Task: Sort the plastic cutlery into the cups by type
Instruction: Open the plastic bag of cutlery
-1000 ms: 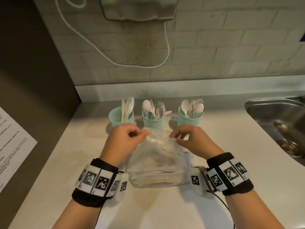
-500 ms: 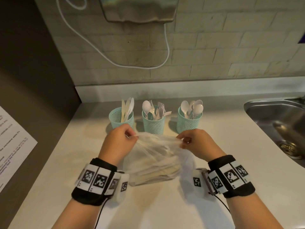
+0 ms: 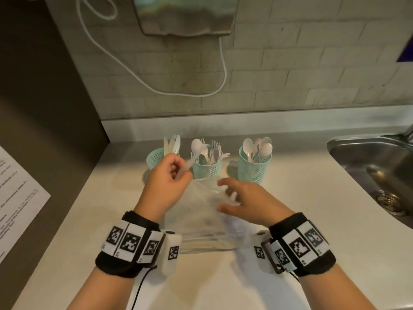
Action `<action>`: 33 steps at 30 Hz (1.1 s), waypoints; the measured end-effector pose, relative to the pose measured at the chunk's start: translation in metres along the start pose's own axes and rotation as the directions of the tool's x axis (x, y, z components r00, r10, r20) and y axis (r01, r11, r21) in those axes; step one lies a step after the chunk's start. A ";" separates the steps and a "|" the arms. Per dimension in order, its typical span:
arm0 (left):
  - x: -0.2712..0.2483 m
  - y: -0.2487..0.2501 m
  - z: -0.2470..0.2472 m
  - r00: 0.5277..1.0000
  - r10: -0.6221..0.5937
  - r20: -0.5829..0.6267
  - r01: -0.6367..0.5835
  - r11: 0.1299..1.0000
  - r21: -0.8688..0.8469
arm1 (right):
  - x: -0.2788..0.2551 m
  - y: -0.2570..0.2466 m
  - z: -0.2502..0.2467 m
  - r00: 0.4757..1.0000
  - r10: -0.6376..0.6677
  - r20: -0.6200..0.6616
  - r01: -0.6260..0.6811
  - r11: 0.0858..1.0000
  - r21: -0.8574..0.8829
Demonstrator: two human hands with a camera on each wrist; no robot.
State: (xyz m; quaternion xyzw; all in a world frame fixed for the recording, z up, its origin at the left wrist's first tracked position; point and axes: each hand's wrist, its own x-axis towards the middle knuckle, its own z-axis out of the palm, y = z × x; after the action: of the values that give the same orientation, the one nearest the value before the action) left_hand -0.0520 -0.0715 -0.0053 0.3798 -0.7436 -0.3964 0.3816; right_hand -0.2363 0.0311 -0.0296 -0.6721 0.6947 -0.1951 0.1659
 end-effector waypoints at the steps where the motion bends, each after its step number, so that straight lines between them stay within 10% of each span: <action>1: 0.000 0.001 -0.004 0.999 -0.019 -0.029 0.017 0.999 -0.045 | -0.002 0.005 -0.002 0.999 0.030 -0.012 -0.031 0.995 -0.093; 6: -0.002 0.001 -0.026 0.996 -0.066 -0.054 0.061 0.994 -0.090 | -0.008 0.016 -0.024 0.987 0.130 -0.092 -0.148 0.961 -0.232; 9: -0.001 -0.006 -0.027 0.992 -0.057 -0.115 0.074 0.987 0.146 | -0.010 0.010 -0.034 0.962 0.101 -0.252 -0.101 0.995 0.015; 12: -0.001 0.007 -0.014 0.935 0.295 -0.197 -0.233 0.930 0.286 | -0.007 -0.007 -0.036 0.888 -0.065 -0.456 0.182 0.959 0.218; 14: 0.001 0.017 -0.003 0.860 0.508 0.046 -0.486 0.787 0.379 | 0.002 -0.020 -0.032 0.921 -0.149 -0.359 0.229 0.955 0.190; 18: 0.004 0.011 0.010 0.819 0.066 0.570 -0.463 0.662 0.589 | 0.014 -0.025 -0.019 0.995 0.003 0.104 -0.009 0.999 0.050; 21: -0.002 0.001 0.011 0.801 -0.153 0.579 -0.434 0.518 0.737 | 0.012 -0.017 -0.013 0.973 0.144 0.182 -0.134 0.989 -0.068; 25: -0.009 0.002 0.011 0.841 -0.154 0.519 -0.433 0.387 0.814 | 0.013 -0.007 -0.010 0.966 0.227 0.125 -0.185 0.942 -0.279; 29: -0.010 0.000 0.006 0.889 -0.149 0.433 -0.369 0.325 0.871 | 0.008 0.007 -0.012 0.975 0.212 0.069 -0.160 0.882 -0.442; 33: -0.010 0.000 -0.006 0.832 -0.192 0.520 -0.442 0.337 0.831 | 0.002 0.014 -0.015 0.978 0.200 0.065 -0.150 0.880 -0.451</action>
State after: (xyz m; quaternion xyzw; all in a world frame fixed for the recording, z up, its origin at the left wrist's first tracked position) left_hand -0.0429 -0.0649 -0.0054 0.3388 -0.9347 0.0444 -0.0977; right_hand -0.2563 0.0297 -0.0232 -0.6362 0.7686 0.0213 0.0635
